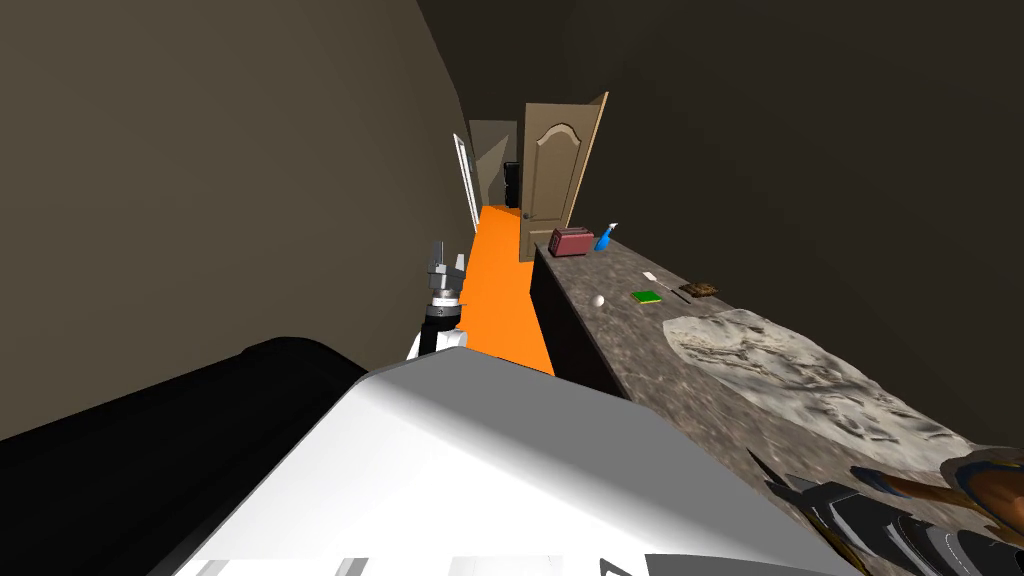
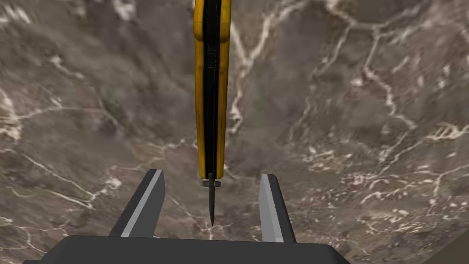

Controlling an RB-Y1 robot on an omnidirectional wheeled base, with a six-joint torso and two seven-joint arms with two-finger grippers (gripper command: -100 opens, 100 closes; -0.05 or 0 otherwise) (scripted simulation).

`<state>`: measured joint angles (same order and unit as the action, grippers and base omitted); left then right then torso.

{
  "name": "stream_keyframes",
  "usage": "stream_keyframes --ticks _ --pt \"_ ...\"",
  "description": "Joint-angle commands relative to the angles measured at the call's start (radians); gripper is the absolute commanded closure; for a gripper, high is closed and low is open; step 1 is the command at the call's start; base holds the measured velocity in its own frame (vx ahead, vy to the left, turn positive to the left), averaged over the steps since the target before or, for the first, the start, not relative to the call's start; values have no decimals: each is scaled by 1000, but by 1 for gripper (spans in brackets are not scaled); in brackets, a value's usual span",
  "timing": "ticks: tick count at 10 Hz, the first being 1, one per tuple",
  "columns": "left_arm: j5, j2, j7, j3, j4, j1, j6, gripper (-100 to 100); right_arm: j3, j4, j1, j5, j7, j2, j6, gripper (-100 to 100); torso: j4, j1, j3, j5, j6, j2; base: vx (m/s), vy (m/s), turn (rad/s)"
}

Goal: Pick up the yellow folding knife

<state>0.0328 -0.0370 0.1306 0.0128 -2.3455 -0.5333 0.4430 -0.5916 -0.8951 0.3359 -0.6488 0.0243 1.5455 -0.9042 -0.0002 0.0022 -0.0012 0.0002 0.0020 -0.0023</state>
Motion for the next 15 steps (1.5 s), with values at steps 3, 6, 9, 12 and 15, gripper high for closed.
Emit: stream_keyframes --ticks 3,6,9,12,15 --pt "0 0 0 0 0 0 0 0 0 0 0 0 0 0 0 100 0 0 0 0 0 0 0 0 0" --pt "0 0 0 0 0 0 0 0 -10 -46 -2 1 -24 26 22 100 0 -1 0 0 0 0 -4 -8 -24" --pt "0 0 0 0 0 0 0 0 -27 -134 1 9 -66 81 66 100 0 -3 1 0 1 1 -10 -44 -67" --pt "0 0 0 0 0 0 0 0 -38 -205 3 14 -95 117 95 100 0 -2 0 0 0 1 -7 -24 -40" --pt "0 0 0 0 0 0 0 0 -50 -271 5 20 -123 153 124 100 0 -2 1 0 0 1 -5 -33 -39"
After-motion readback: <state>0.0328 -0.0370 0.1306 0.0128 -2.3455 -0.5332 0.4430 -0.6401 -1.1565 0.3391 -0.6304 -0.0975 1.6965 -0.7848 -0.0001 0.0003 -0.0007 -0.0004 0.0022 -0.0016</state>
